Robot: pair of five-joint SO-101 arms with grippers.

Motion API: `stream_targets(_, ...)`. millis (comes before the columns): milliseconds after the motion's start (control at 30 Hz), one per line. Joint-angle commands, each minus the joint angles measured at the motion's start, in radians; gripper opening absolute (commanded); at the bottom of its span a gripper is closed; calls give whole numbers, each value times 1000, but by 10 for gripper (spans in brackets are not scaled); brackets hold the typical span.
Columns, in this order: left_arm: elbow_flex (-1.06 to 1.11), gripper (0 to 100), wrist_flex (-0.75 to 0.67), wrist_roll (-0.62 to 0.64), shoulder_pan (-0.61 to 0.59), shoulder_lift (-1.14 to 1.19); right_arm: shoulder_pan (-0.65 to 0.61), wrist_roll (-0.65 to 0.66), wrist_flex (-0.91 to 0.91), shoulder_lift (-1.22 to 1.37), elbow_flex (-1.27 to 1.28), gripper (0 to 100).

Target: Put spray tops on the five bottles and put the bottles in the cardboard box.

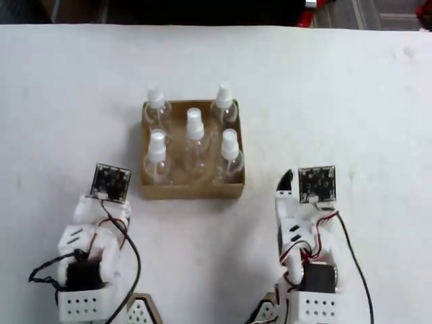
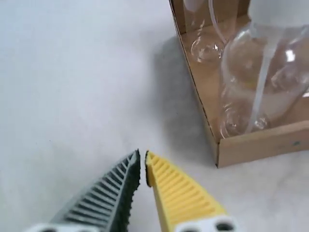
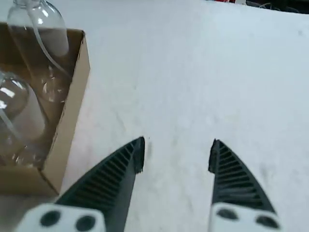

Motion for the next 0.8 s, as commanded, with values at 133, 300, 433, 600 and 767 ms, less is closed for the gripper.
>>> stream_targets(133, -3, 27, 129, -6, 7, -13, 10, -11, 222, 2, 9, 194)
stream_targets(300, -3, 27, 193, -6, 7, -13, 10, -11, 415, 2, 9, 194)
stream_targets(433, -3, 24, 233, -6, 7, -13, 15, -11, 535, 2, 9, 191)
stream_targets(600, -3, 24, 304, -5, 7, -13, 16, -11, 532, 2, 9, 191)
stream_targets(767, -3, 24, 304, -5, 8, -13, 7, -8, 532, 2, 9, 190)
